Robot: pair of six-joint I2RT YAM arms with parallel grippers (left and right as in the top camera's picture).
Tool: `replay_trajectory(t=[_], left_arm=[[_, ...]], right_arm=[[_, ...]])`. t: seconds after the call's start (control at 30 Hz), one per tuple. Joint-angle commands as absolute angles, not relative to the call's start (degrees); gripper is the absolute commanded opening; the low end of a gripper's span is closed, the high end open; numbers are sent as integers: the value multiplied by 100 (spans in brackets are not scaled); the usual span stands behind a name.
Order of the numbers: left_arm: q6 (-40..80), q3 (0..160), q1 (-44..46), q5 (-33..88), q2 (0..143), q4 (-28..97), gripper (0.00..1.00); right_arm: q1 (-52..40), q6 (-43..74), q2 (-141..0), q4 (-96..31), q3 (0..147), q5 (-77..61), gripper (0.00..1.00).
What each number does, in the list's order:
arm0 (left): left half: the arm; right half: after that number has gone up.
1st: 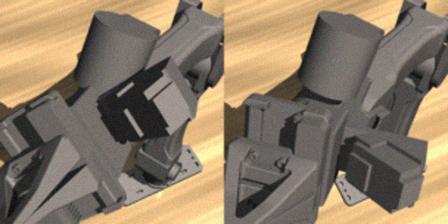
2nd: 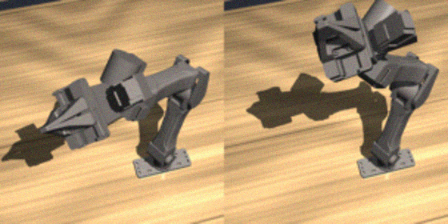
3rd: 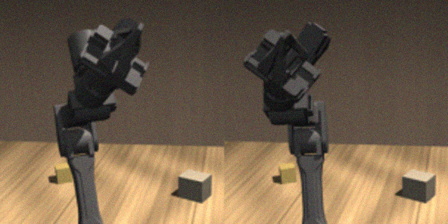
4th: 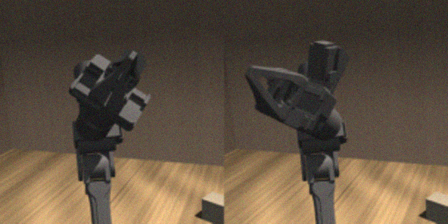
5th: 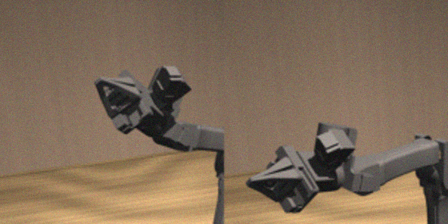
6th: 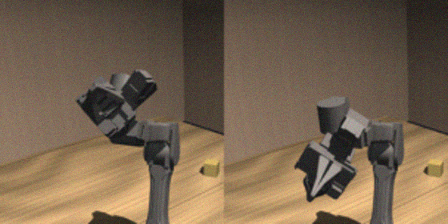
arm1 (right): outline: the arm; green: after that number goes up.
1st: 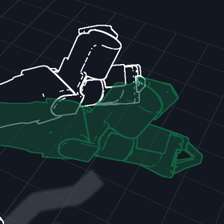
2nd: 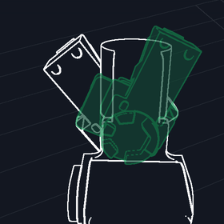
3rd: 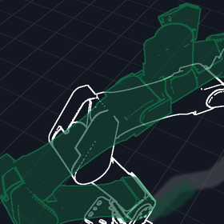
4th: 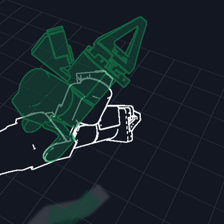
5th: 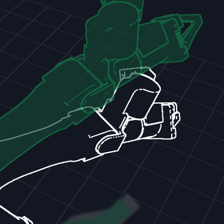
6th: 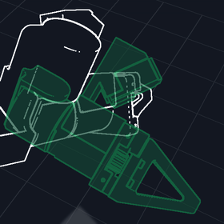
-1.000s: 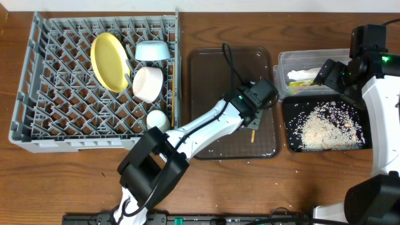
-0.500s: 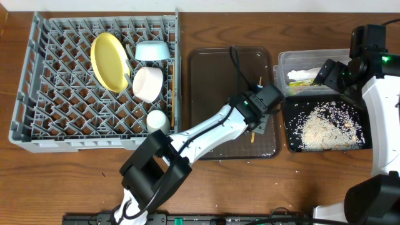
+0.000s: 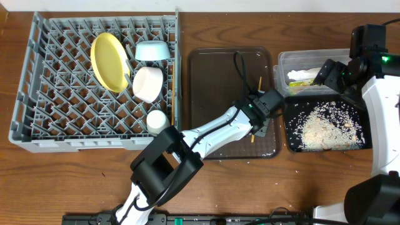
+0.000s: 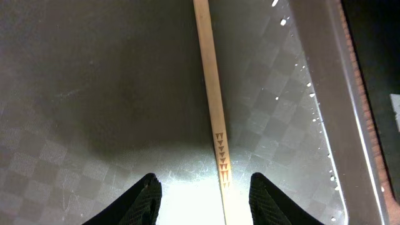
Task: Sort waste into correct bins and load items into the dishwasher
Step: 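Carry the second chopstick left and drop it into the rack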
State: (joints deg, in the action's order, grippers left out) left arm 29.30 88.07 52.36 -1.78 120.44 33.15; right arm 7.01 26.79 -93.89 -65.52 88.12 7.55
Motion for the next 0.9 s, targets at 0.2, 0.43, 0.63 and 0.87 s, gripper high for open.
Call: replay_trajectory(t=[0.2, 0.43, 0.63, 0.87], left_arm=[[3061, 8899, 5264, -187, 12283, 3264, 47], [3076, 8899, 5304, -187, 12495, 3175, 47], [3063, 8899, 5317, -200, 12497, 3181, 28], [2770, 8901, 5306, -482, 12497, 3247, 8]], right_arm=[[720, 2783, -9312, -6558, 8882, 834, 99], [720, 2783, -9312, -6560, 8882, 834, 99], [722, 2783, -9310, -6560, 8882, 834, 99], [720, 2783, -9312, -6558, 8882, 834, 99]])
